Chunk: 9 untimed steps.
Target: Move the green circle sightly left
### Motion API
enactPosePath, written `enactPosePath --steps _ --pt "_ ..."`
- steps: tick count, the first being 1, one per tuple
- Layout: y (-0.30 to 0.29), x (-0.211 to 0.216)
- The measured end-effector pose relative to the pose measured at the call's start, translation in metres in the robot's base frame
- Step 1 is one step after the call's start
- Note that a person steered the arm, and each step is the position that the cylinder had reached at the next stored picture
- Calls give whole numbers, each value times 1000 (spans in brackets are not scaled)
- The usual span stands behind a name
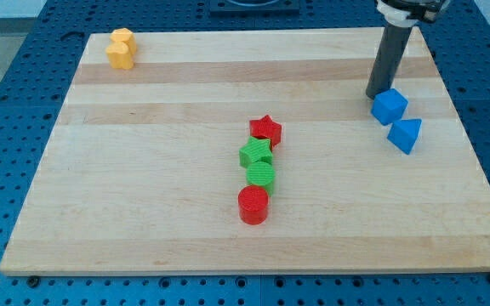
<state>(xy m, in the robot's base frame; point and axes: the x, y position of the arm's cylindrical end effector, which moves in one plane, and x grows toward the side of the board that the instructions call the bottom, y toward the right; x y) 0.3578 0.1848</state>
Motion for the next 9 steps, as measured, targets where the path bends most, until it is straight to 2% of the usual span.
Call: enactPosePath --steps 2,3,4,7,9 --pt "0 33" --pt "-3 22" --pt "-34 15" --pt "-77 17" --pt "-91 64"
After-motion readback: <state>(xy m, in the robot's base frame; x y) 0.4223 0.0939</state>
